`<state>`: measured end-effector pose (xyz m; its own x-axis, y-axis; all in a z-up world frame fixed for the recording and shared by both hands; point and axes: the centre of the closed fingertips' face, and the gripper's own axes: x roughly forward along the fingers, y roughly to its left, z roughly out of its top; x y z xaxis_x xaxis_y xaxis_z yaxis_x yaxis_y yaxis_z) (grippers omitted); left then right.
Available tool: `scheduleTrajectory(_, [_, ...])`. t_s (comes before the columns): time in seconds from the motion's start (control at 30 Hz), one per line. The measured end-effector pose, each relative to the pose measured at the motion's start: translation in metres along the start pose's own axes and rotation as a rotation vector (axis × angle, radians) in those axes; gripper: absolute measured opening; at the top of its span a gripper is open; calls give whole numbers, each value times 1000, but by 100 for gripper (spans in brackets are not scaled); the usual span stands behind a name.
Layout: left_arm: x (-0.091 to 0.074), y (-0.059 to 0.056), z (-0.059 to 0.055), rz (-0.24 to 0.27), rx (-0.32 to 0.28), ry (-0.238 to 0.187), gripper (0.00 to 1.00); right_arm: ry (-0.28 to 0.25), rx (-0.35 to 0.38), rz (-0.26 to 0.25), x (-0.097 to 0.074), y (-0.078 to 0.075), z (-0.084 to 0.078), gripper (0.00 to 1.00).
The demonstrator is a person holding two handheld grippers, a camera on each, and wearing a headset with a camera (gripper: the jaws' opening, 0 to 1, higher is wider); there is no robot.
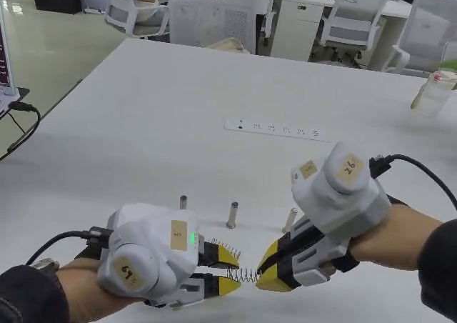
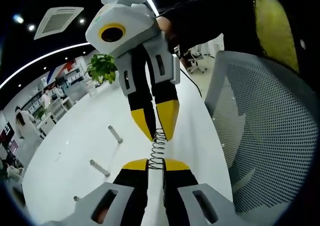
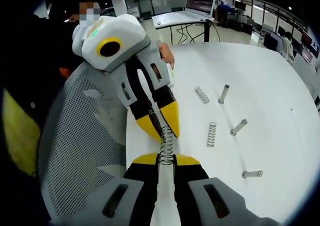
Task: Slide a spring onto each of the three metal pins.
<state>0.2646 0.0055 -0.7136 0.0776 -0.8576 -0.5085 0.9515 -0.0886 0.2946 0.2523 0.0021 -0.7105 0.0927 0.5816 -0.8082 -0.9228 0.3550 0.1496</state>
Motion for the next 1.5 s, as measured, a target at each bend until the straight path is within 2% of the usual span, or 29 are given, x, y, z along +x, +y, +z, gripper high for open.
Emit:
scheduleTrajectory(0.23, [-3, 5, 1, 10, -70, -26, 2, -53, -1, -6, -5, -3, 6, 8])
scheduleTrajectory(0.4, [-6, 9, 3, 25, -158, -69, 2, -140, 40, -5, -8, -6, 15, 9])
scheduleTrajectory(0.5, [-9, 12, 4, 31, -184, -85, 2, -186, 55, -10, -10, -8, 20, 9])
scheduleTrajectory(0.7, [-11, 17, 5, 43, -234, -109, 2, -228, 76, -13, -13, -11, 26, 10])
scheduleTrajectory(0.73, [-11, 16, 12, 37, -259, -151, 2, -252, 87, -11, -14, -11, 30, 11])
scheduleTrajectory(0.77, [-12, 17, 13, 39, -267, -155, 2, -261, 97, -2, -14, -10, 31, 11])
scheduleTrajectory(0.8, [-12, 17, 12, 45, -258, -147, 2, -262, 98, -2, -13, -10, 32, 11])
scheduleTrajectory(1.03, [-13, 16, 15, 47, -267, -158, 2, -275, 97, 3, -11, -9, 34, 11])
scheduleTrajectory(1.27, [-15, 19, 17, 56, -292, -177, 2, -328, 151, 18, -14, -11, 37, 11])
scheduleTrajectory(1.33, [-15, 19, 19, 54, -293, -186, 2, -357, 178, 36, -16, -9, 41, 12])
scheduleTrajectory(1.5, [-14, 17, 20, 52, -284, -185, 2, -340, 173, 38, -13, -8, 40, 11])
